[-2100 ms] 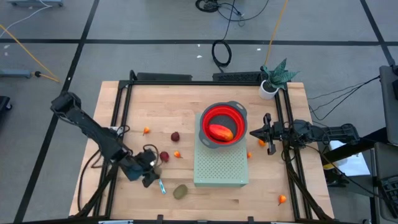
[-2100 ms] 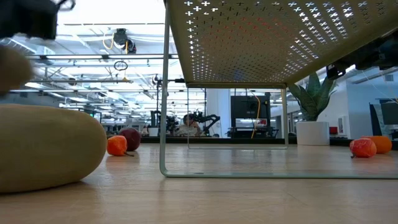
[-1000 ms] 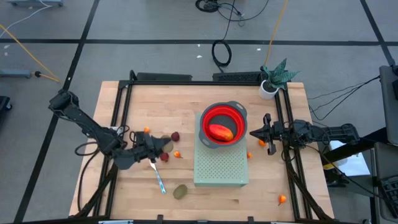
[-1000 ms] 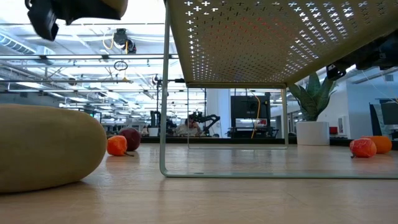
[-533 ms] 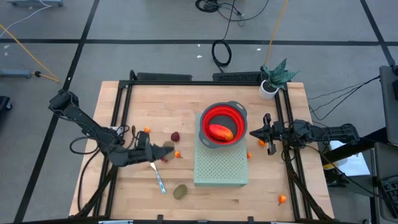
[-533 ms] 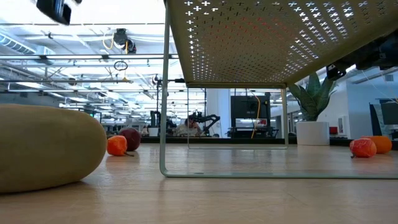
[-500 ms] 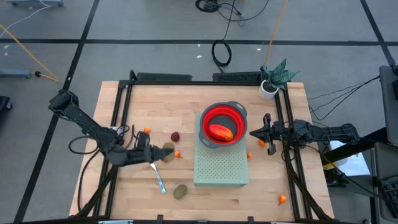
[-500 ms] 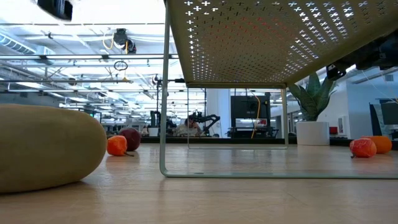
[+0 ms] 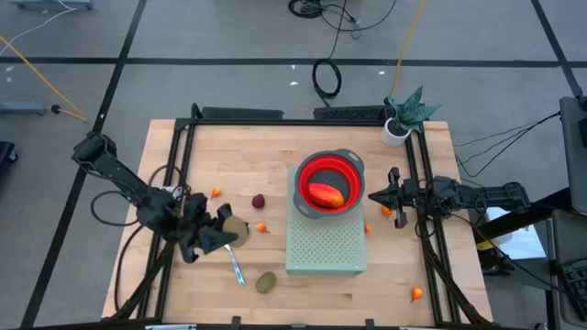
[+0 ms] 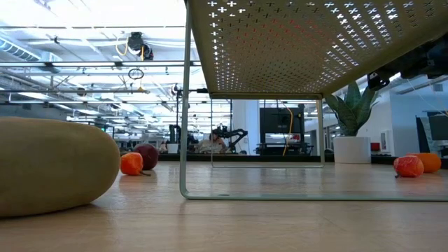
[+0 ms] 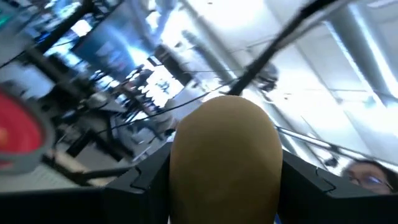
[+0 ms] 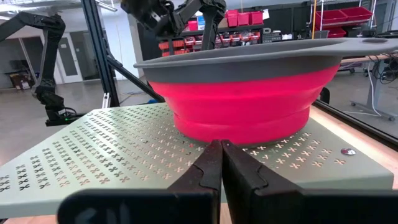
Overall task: Pick & Place Fruit
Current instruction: Put the kiwi into the red strainer bowl on the shelf
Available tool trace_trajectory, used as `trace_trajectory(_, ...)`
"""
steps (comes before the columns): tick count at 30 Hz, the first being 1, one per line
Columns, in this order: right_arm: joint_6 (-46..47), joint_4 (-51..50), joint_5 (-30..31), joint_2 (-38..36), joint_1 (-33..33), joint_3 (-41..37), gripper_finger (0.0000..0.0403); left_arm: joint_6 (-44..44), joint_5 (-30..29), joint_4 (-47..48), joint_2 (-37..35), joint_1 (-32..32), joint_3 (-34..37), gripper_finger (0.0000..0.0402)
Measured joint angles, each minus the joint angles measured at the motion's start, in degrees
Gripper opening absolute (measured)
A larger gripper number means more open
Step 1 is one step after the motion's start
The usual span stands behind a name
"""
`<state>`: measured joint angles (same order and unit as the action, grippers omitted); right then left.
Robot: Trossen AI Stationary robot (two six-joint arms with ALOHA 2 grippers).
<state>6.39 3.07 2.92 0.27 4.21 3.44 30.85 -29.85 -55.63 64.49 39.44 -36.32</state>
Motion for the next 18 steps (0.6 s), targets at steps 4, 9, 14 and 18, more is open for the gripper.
trace_trajectory(4, 0.00, 0.00, 0.00, 0.00, 0.02, -0.02, 0.0000, -4.87, 2.17, -2.12, 0.00, -0.02, 0.00, 0.0211)
trace_trajectory(9, 0.00, -0.02, 0.00, 0.01, 0.01, 0.00, 0.0000, -4.67, 2.18, -2.15, 0.00, -0.02, 0.00, 0.0211)
trace_trajectory(14, 0.00, -0.02, 0.00, 0.00, 0.00, 0.00, 0.0000, -1.39, -11.36, 2.36, -0.02, -0.07, 0.00, 0.0211)
trace_trajectory(18, 0.00, -0.03, -0.01, 0.00, 0.01, -0.02, 0.0000, 1.75, -20.52, 13.08, 0.02, -1.21, 0.00, 0.0211)
